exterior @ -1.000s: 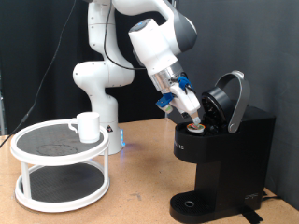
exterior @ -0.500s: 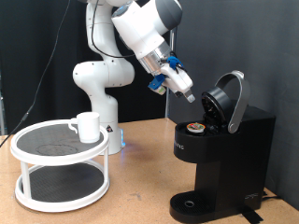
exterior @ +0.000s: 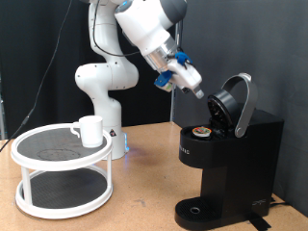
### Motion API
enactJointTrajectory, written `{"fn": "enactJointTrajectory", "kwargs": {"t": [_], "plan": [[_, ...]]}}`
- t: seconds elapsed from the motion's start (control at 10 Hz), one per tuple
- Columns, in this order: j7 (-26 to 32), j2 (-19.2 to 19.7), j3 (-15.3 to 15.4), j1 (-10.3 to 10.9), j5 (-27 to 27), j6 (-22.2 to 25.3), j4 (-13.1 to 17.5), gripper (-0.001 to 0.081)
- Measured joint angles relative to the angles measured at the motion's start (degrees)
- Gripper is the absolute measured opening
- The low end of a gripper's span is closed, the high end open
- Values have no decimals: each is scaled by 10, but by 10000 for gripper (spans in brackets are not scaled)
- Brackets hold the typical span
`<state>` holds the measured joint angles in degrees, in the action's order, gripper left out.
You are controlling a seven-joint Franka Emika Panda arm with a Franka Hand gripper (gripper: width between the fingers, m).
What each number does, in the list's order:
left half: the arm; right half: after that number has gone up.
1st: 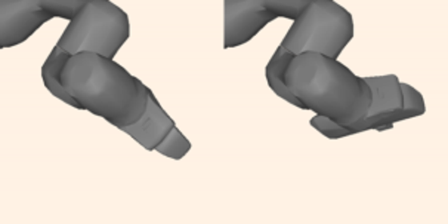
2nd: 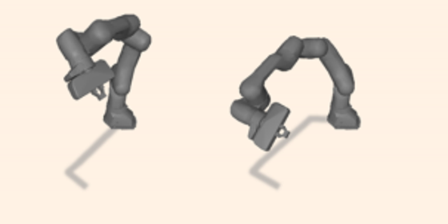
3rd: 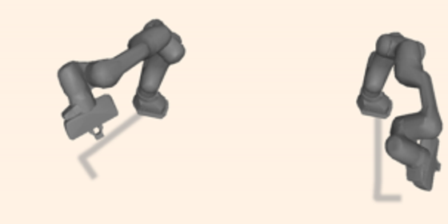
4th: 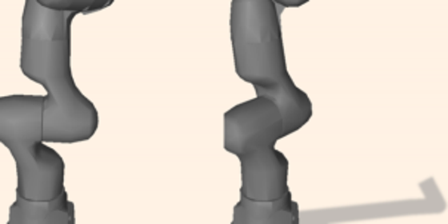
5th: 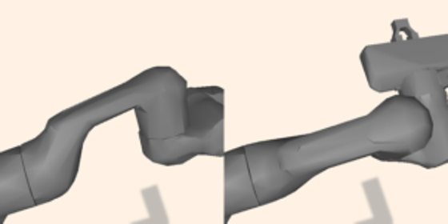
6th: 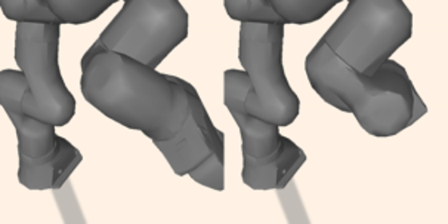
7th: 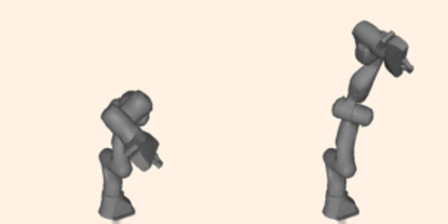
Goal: Make a cup of coffee with the keurig machine
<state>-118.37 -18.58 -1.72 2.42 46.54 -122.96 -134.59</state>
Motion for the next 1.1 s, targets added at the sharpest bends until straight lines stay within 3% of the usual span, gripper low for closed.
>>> {"fn": "enactJointTrajectory", "kwargs": {"t": [0.6, 0.8, 1.1], "plan": [[-25, -6, -13, 0, 21, 69, 94, 734], [-30, -6, -15, -5, 9, 81, 105, 734], [-36, -3, -11, 0, 31, 90, 106, 734]]}}
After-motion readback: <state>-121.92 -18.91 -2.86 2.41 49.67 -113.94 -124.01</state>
